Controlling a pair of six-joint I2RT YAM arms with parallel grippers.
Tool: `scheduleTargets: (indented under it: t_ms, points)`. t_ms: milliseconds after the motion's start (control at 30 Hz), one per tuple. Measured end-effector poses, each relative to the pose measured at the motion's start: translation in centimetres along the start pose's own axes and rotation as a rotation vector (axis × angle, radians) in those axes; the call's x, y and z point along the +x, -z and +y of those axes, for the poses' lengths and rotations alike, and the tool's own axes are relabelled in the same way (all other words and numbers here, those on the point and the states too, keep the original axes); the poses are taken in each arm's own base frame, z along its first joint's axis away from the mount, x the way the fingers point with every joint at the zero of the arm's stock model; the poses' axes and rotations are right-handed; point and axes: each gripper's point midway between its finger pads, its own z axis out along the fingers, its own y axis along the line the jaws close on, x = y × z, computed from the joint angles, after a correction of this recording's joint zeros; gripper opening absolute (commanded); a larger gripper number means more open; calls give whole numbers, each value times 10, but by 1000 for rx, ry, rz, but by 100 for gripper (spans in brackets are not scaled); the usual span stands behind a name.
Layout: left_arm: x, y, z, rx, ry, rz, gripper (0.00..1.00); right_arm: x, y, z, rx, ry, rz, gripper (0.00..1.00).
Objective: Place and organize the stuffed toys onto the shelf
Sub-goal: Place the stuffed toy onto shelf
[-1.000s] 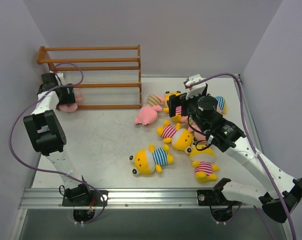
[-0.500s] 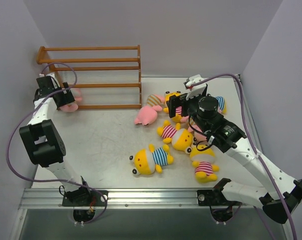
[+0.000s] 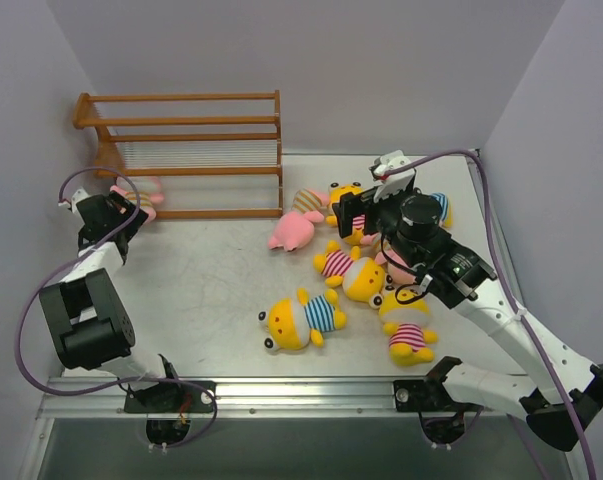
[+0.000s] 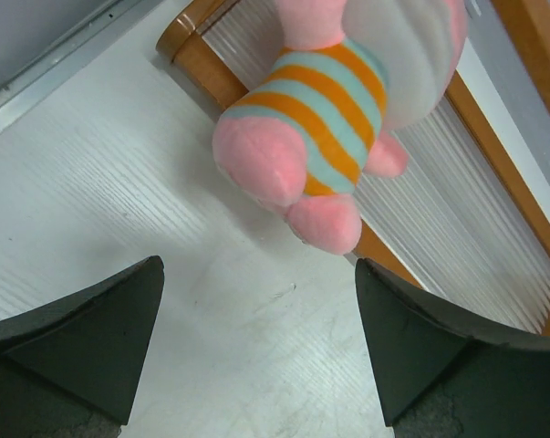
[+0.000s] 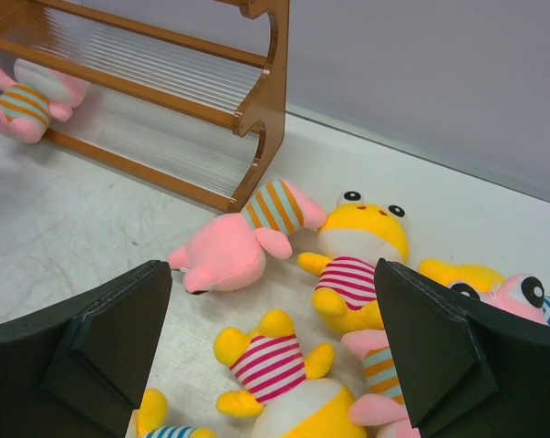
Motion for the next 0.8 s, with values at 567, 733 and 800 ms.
scheduleTargets:
  t_ms: [567,733,800]
  points:
    - [1,-39,-6,123,182,-160,87,3,0,6,-41,50,5,100]
    - [4,-46,-4,121,181,-157,82,4,-2,7,-43,53,11,100]
    - [6,-51,-3,116,181,-151,78,7,-4,7,-43,57,18,100]
